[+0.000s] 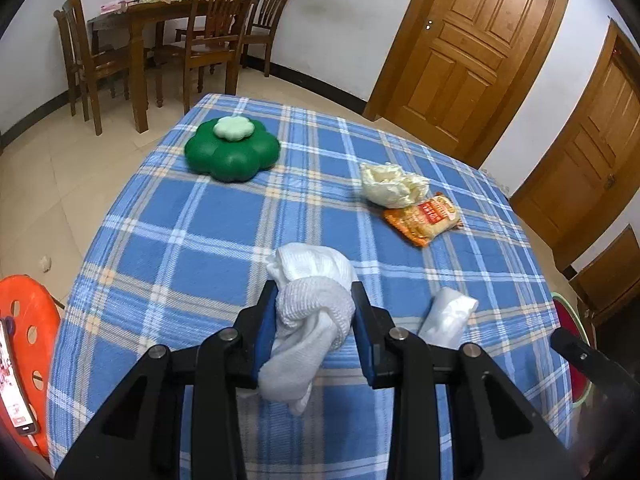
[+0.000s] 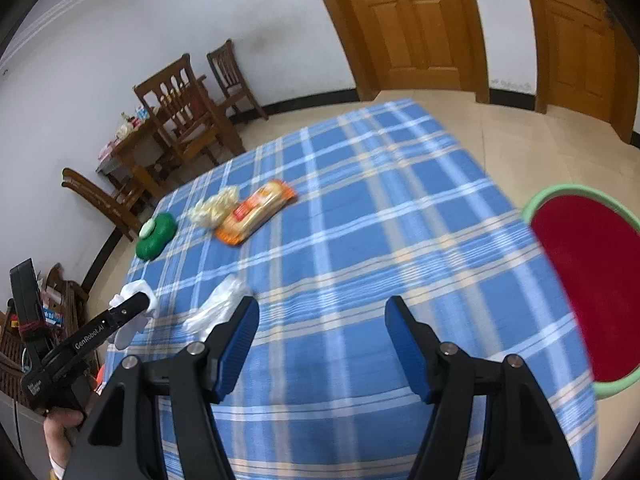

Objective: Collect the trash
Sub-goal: 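Grasp the white cloth with the left tool while the right tool grasps the clear plastic bag, then carry the white cloth and clear plastic bag over the red bin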

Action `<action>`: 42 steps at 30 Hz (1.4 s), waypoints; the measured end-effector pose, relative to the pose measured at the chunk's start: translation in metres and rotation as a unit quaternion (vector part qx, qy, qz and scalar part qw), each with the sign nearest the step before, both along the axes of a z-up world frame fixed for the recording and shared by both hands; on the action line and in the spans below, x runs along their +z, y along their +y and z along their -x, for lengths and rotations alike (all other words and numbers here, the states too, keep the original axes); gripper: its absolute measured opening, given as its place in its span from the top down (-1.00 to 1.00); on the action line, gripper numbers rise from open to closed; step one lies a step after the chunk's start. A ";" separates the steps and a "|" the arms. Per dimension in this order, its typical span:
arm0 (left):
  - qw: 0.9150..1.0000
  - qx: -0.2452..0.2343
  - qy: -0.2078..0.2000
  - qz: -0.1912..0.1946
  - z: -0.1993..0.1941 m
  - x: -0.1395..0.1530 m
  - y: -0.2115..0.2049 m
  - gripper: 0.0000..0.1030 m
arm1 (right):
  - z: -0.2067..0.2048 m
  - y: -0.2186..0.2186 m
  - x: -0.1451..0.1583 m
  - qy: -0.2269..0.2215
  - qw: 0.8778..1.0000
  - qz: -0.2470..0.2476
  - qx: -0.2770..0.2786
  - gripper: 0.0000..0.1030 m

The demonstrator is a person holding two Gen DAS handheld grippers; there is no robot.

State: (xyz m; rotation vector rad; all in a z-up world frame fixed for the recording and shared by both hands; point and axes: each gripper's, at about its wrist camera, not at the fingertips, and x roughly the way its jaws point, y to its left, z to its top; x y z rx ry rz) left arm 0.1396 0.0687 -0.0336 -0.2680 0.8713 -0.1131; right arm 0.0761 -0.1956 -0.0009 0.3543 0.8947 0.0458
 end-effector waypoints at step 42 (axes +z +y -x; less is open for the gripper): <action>0.999 0.020 0.011 0.049 0.006 -0.027 0.041 0.31 | -0.061 0.113 -0.039 0.048 0.993 0.054 0.094 0.35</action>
